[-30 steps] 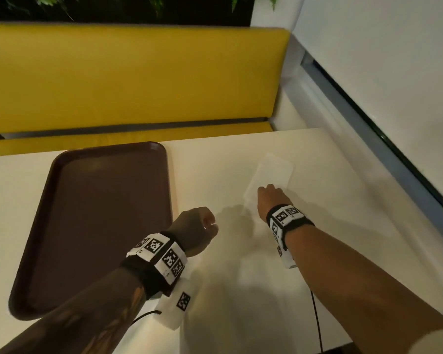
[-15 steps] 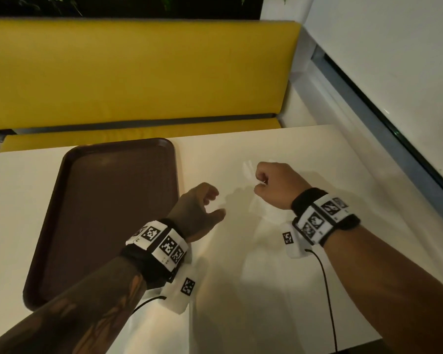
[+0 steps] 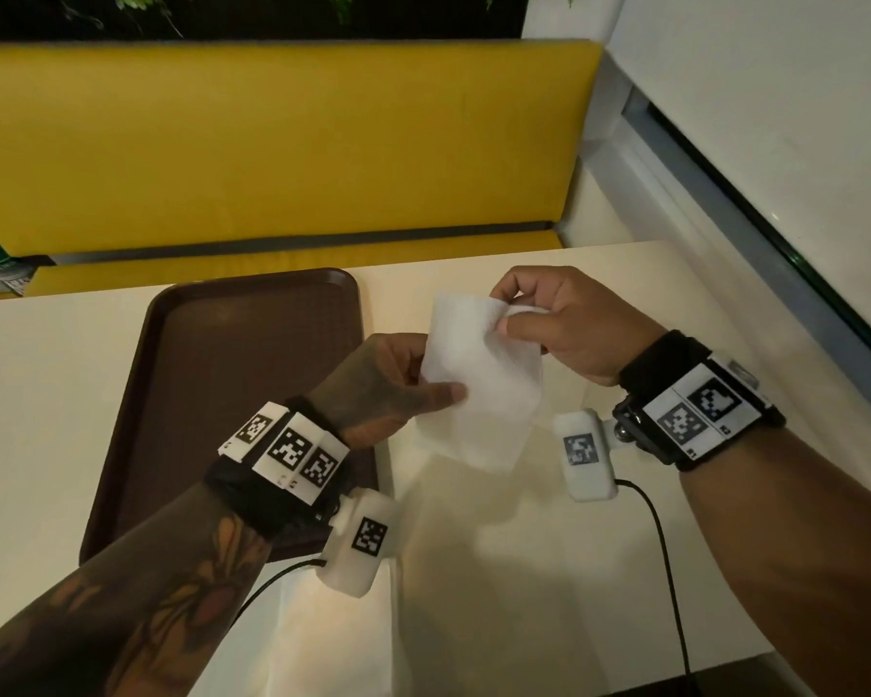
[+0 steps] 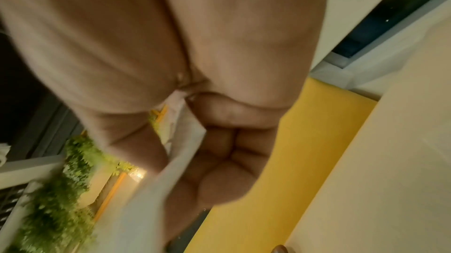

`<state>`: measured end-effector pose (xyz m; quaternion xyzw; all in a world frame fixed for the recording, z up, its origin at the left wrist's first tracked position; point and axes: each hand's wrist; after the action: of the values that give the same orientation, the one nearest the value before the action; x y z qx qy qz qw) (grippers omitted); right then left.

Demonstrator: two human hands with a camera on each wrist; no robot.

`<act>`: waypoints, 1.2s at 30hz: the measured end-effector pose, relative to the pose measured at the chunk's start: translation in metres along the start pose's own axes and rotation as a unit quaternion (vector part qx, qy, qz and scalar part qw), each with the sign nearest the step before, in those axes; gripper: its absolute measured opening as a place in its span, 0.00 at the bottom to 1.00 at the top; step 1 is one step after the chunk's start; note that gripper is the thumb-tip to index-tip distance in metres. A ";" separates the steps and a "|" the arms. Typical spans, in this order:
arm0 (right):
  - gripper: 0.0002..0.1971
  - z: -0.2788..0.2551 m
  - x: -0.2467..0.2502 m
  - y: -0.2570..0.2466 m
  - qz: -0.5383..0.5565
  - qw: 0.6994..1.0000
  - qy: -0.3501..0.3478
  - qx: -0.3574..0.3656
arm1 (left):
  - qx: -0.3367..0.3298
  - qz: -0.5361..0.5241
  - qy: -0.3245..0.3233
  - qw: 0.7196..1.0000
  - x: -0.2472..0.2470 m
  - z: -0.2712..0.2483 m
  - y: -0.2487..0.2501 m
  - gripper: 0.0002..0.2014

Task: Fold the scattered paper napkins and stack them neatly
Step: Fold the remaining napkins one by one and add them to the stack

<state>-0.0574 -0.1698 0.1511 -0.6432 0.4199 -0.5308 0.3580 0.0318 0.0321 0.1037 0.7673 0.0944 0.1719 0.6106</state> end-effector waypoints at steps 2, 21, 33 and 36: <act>0.02 -0.001 -0.004 0.004 0.106 0.993 0.049 -0.026 | 0.006 -0.044 0.020 0.999 0.000 -0.004 0.001 0.22; 0.39 -0.012 -0.059 0.028 0.154 0.980 0.121 0.016 | 0.010 -0.034 0.212 0.977 0.008 -0.024 0.010 0.47; 0.03 -0.008 -0.064 0.026 -0.037 0.985 0.159 0.048 | -0.046 0.281 0.243 0.927 0.009 -0.026 0.003 0.05; 0.03 -0.006 -0.066 0.027 -0.099 0.979 0.173 0.043 | -0.048 0.354 0.249 0.900 0.011 -0.025 0.000 0.09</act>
<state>-0.0734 -0.1199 0.1029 -0.5639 0.3861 -0.6848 0.2529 0.0326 0.0585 0.1099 0.6517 -0.0432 0.5669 0.5021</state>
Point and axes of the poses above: each hand's wrist, its own z-axis towards the middle knuckle, its own x-axis out of the back of the hand, y = z × x, and after that the axes turned 9 degrees about -y, right-handed
